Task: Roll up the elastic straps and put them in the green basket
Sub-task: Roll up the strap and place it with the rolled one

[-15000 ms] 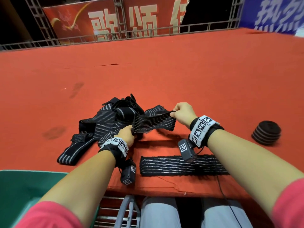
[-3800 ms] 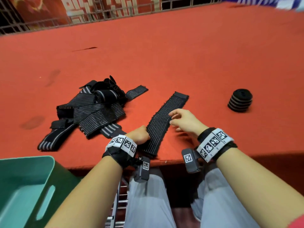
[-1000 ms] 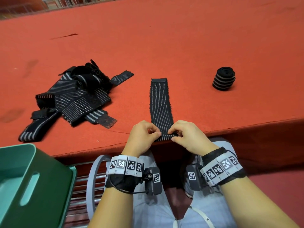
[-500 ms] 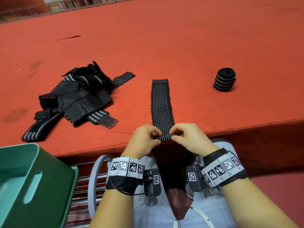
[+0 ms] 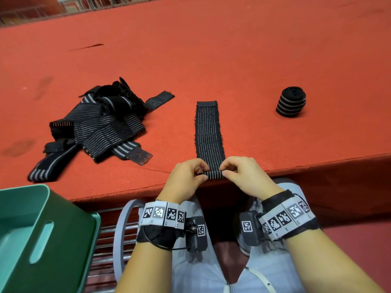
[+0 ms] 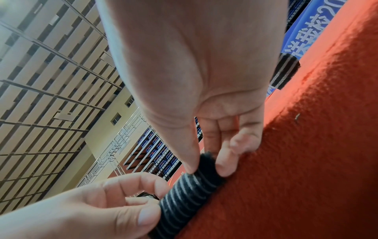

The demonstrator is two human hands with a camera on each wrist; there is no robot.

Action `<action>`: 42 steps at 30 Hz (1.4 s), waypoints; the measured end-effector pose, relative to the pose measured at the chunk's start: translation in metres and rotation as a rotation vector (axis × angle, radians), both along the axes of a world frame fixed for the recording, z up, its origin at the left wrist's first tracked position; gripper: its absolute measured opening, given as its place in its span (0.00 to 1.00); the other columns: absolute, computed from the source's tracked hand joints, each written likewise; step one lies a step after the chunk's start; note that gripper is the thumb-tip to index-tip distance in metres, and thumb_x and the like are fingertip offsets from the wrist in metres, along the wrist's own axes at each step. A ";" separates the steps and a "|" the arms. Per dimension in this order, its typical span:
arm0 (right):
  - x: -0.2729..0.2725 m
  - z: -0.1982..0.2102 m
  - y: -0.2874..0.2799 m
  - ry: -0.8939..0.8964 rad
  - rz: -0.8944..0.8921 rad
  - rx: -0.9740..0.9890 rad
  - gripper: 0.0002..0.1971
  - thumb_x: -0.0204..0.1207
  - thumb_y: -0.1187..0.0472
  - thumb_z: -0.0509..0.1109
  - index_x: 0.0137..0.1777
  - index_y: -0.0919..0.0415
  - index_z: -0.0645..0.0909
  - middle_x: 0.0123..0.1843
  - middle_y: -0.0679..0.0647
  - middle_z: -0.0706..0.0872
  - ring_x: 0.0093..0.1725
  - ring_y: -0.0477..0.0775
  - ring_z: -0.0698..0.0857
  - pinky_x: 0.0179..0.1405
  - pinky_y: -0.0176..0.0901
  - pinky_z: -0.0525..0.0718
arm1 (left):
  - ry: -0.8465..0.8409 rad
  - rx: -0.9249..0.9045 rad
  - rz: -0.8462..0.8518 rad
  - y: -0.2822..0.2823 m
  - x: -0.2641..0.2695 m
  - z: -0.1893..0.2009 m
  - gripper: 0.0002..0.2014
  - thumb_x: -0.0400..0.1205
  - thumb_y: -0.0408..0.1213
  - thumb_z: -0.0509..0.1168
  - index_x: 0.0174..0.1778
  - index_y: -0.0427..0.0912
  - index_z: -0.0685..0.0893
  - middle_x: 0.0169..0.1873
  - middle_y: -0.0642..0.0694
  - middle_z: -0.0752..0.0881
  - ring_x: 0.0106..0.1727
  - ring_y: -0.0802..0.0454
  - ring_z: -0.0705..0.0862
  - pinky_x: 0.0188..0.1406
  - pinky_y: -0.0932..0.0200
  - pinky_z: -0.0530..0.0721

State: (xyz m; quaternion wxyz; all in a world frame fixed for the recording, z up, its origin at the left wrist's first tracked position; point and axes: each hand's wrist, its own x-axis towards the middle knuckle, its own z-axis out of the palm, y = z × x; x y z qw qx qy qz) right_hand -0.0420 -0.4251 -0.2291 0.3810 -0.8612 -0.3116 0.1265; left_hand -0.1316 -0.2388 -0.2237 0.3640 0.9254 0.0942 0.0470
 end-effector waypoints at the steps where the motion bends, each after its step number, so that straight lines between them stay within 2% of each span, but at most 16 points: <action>1: 0.000 0.001 0.001 -0.005 0.004 -0.011 0.04 0.79 0.59 0.72 0.48 0.48 0.86 0.44 0.40 0.87 0.46 0.38 0.82 0.45 0.35 0.73 | 0.009 -0.018 0.000 0.000 0.001 0.001 0.08 0.77 0.33 0.74 0.45 0.52 0.86 0.35 0.52 0.84 0.33 0.61 0.78 0.42 0.58 0.78; 6: 0.004 0.003 0.004 -0.023 0.007 -0.023 0.05 0.80 0.59 0.71 0.47 0.49 0.88 0.46 0.42 0.88 0.50 0.42 0.83 0.51 0.39 0.75 | 0.067 -0.091 0.020 0.003 0.007 0.004 0.06 0.80 0.31 0.72 0.44 0.48 0.87 0.30 0.54 0.83 0.30 0.57 0.80 0.39 0.56 0.82; 10: 0.009 -0.001 0.008 -0.064 0.011 -0.020 0.06 0.81 0.61 0.70 0.49 0.56 0.90 0.45 0.46 0.80 0.46 0.45 0.79 0.49 0.40 0.72 | 0.112 -0.083 0.029 0.004 0.014 0.006 0.05 0.81 0.31 0.69 0.43 0.46 0.87 0.23 0.55 0.82 0.24 0.58 0.80 0.34 0.58 0.83; 13: 0.012 -0.003 0.012 -0.098 0.017 -0.069 0.07 0.81 0.60 0.70 0.51 0.54 0.90 0.44 0.44 0.78 0.47 0.46 0.78 0.51 0.44 0.75 | 0.132 -0.052 0.038 0.004 0.019 0.008 0.06 0.82 0.32 0.68 0.41 0.46 0.87 0.24 0.53 0.83 0.21 0.59 0.80 0.31 0.61 0.82; 16: 0.014 -0.003 0.013 -0.116 0.011 -0.063 0.05 0.79 0.60 0.71 0.49 0.50 0.88 0.43 0.43 0.79 0.45 0.46 0.78 0.51 0.49 0.79 | 0.114 0.025 0.053 0.004 0.022 0.008 0.07 0.81 0.34 0.70 0.39 0.50 0.86 0.33 0.55 0.83 0.30 0.58 0.82 0.37 0.58 0.83; 20: 0.017 -0.003 0.014 -0.120 0.013 -0.074 0.05 0.77 0.60 0.72 0.43 0.49 0.83 0.42 0.43 0.79 0.45 0.47 0.79 0.50 0.54 0.81 | 0.077 0.027 0.044 0.004 0.025 0.005 0.07 0.79 0.32 0.70 0.40 0.51 0.84 0.34 0.56 0.82 0.35 0.55 0.82 0.44 0.51 0.86; 24: 0.018 -0.003 0.013 -0.110 0.033 -0.088 0.05 0.78 0.59 0.72 0.43 0.47 0.83 0.44 0.44 0.80 0.48 0.49 0.80 0.52 0.56 0.81 | 0.046 0.053 0.015 0.005 0.025 0.002 0.04 0.75 0.38 0.73 0.40 0.53 0.88 0.40 0.57 0.80 0.44 0.55 0.82 0.50 0.50 0.84; 26: 0.018 -0.003 0.014 -0.105 0.035 -0.093 0.04 0.79 0.58 0.72 0.44 0.47 0.84 0.45 0.44 0.80 0.50 0.50 0.80 0.54 0.57 0.81 | 0.060 0.081 -0.012 0.006 0.024 0.002 0.08 0.71 0.41 0.79 0.43 0.55 0.88 0.42 0.57 0.80 0.47 0.56 0.81 0.53 0.52 0.82; 29: 0.018 -0.002 0.015 -0.112 0.036 -0.096 0.04 0.80 0.58 0.71 0.46 0.49 0.86 0.47 0.45 0.80 0.51 0.50 0.81 0.55 0.57 0.81 | 0.083 0.122 -0.022 0.008 0.023 0.002 0.14 0.68 0.40 0.81 0.47 0.55 0.89 0.44 0.57 0.77 0.48 0.56 0.79 0.54 0.52 0.81; 32: 0.017 0.000 0.013 -0.109 0.085 -0.105 0.04 0.79 0.55 0.72 0.50 0.52 0.87 0.49 0.46 0.78 0.48 0.49 0.81 0.55 0.56 0.81 | 0.073 0.160 -0.027 0.008 0.023 0.001 0.14 0.71 0.40 0.80 0.51 0.53 0.90 0.44 0.57 0.77 0.49 0.55 0.79 0.56 0.51 0.81; 36: 0.018 0.000 0.009 -0.119 0.140 -0.137 0.11 0.73 0.56 0.78 0.55 0.51 0.87 0.50 0.41 0.73 0.45 0.44 0.78 0.52 0.53 0.83 | 0.080 0.170 -0.038 0.010 0.023 -0.001 0.12 0.74 0.41 0.77 0.53 0.53 0.90 0.45 0.56 0.78 0.50 0.55 0.80 0.56 0.49 0.81; 39: 0.019 0.001 0.010 -0.151 0.144 -0.141 0.10 0.76 0.58 0.76 0.56 0.53 0.88 0.52 0.41 0.75 0.46 0.43 0.77 0.54 0.52 0.81 | 0.088 0.165 -0.038 0.009 0.023 0.001 0.10 0.76 0.41 0.75 0.51 0.57 0.85 0.43 0.58 0.79 0.50 0.56 0.80 0.56 0.48 0.81; 42: 0.021 0.004 0.012 -0.155 0.151 -0.138 0.11 0.77 0.58 0.74 0.58 0.54 0.88 0.53 0.45 0.82 0.52 0.47 0.80 0.58 0.52 0.81 | 0.072 0.093 -0.032 0.011 0.024 0.002 0.11 0.76 0.38 0.73 0.48 0.56 0.79 0.41 0.57 0.82 0.47 0.55 0.82 0.53 0.46 0.82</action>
